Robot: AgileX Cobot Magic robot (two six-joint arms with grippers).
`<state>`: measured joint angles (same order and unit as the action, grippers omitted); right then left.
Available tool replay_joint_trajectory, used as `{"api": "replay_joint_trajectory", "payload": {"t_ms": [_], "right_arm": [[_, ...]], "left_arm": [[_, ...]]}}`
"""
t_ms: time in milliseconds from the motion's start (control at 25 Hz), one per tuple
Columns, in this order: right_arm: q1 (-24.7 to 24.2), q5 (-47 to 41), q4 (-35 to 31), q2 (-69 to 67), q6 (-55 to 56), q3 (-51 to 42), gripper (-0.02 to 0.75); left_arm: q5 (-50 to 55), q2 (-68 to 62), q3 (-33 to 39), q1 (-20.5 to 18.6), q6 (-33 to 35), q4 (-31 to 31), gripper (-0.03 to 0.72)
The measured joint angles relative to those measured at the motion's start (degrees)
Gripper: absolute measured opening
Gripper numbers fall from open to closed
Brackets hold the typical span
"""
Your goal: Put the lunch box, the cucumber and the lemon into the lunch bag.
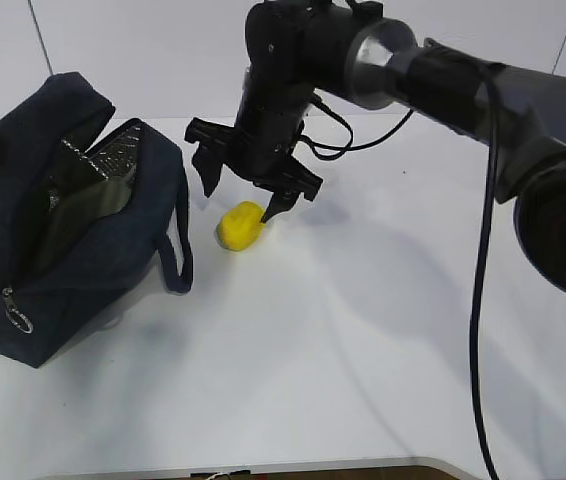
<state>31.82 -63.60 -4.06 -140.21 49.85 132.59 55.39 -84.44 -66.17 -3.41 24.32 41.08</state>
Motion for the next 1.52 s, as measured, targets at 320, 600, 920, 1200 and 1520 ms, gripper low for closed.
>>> {"api": "replay_joint_trajectory", "payload": {"t_ms": [320,600,920,1200,1520], "right_arm": [[0.00,1.54,1.45,-0.33,0.98,0.00,0.625],[0.00,1.87,1.70,-1.43,0.98,0.00,0.608],[0.00,2.02,2.00,-2.23,0.98,0.00,0.598],[0.04,2.02,2.03,-3.42,0.98,0.00,0.595],[0.18,2.02,1.92,-3.92,1.03,0.00,0.566]], "left_arm": [[0.00,0.00,0.00,0.00,0.13,0.00,0.015],[0.00,0.00,0.00,0.00,0.26,0.00,0.014],[0.00,0.00,0.00,0.00,0.48,0.00,0.015],[0.00,0.00,0.00,0.00,0.66,0.00,0.015],[0.00,0.00,0.00,0.00,0.86,0.00,0.015]]}}
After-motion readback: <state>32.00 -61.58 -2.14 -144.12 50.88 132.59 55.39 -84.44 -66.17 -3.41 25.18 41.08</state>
